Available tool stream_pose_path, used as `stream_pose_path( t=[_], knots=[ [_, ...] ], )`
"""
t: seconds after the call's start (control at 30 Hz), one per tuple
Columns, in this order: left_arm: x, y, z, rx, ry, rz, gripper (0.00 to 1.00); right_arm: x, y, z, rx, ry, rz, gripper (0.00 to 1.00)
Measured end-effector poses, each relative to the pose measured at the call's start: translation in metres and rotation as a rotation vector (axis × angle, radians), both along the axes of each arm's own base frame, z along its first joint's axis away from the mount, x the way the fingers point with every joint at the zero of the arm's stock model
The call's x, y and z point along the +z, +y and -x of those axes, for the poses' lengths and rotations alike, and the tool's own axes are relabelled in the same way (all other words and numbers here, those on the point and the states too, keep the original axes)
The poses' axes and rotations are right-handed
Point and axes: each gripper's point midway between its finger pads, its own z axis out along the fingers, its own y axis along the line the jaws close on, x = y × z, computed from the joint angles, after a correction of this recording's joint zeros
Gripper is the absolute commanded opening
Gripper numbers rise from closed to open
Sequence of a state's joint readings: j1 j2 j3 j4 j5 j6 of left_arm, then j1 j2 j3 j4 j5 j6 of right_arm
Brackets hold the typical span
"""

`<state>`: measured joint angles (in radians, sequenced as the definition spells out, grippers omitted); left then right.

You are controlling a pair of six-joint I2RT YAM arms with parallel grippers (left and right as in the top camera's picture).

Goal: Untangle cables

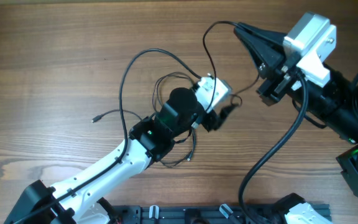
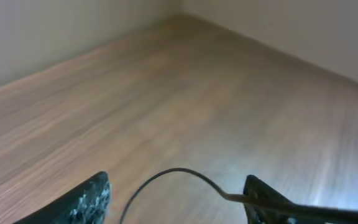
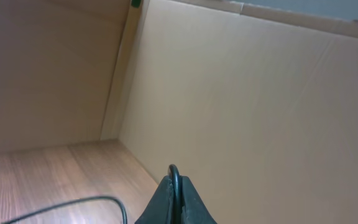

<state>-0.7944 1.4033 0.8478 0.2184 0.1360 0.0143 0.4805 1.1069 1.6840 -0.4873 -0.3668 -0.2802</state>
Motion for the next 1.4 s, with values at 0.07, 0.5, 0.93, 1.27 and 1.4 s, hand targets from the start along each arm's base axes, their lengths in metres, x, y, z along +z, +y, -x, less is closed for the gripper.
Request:
stream_pose_path(
  t=[0.07,0.5,0.93,1.27,1.4],
  knots=[
    [0.006,0.012,-0.017,0.109,0.008,0.041,0.27,-0.002,0.0,0.0,0.0,0.009,0.005,0.04],
    [-0.075,0.165,-0.068,0.571,0.305,-0.222,0.04,-0.074,-0.144,-0.064,-0.964,0.266,0.108,0.55],
    [-0.001,0.207,-0.049,0.537,0.228,-0.154,0.04,-0.232,-0.035,-0.113,-0.506,0.714,0.451,1.0],
    [0.187,0.223,0.024,0.486,-0.274,0.156,0.04,-0.213,0.07,-0.056,0.289,0.517,0.461,1.0],
    [0.215,0.228,0.043,0.474,-0.364,0.218,0.04,-0.223,0.097,-0.049,0.402,0.519,0.461,1.0]
  ],
)
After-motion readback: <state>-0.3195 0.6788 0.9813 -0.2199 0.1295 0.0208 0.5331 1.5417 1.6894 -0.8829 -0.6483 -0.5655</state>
